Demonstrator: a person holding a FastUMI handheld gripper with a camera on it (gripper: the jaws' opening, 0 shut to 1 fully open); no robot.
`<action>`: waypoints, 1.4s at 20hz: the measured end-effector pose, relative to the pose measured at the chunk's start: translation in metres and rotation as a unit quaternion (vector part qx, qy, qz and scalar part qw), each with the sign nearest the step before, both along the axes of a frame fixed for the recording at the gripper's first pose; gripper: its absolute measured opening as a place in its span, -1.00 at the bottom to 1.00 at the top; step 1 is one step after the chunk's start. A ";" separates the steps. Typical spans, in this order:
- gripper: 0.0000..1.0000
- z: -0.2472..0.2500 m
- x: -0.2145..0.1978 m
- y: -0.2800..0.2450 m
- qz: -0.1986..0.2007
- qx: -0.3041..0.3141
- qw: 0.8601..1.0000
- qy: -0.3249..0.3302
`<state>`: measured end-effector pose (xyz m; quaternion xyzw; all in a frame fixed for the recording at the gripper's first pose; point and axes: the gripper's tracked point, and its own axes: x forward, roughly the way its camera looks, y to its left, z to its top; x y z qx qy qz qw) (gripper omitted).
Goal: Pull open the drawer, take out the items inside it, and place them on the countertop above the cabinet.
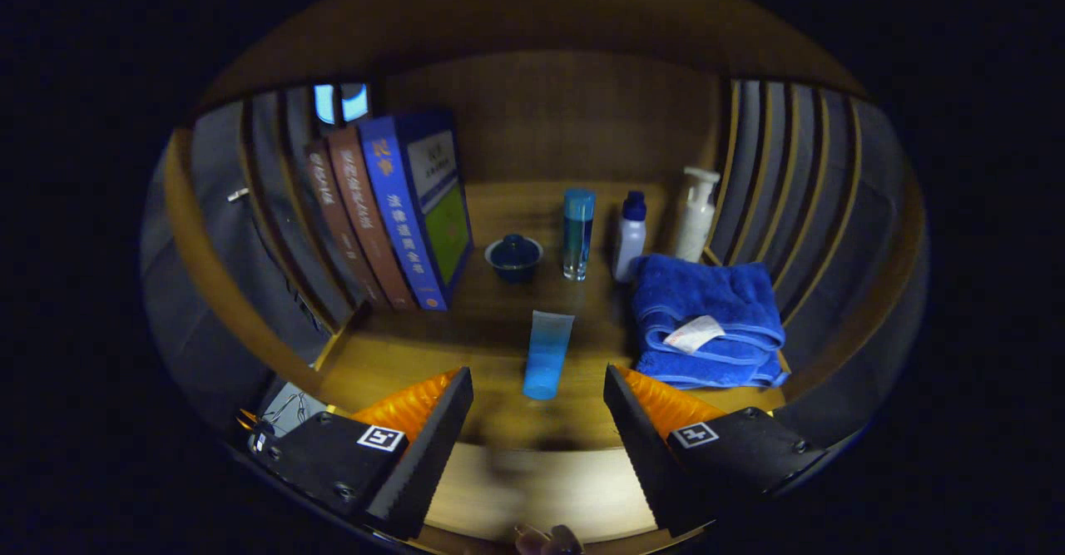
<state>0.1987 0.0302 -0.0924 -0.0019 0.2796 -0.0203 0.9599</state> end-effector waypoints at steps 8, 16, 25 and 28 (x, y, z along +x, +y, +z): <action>1.00 0.064 -0.096 0.021 0.037 -0.029 0.986 -0.160; 1.00 0.010 -0.190 0.009 -0.002 -0.026 0.976 -0.217; 0.99 -0.099 -0.229 0.003 -0.033 0.017 0.986 -0.162; 0.99 -0.119 -0.225 0.004 -0.035 0.012 0.988 -0.147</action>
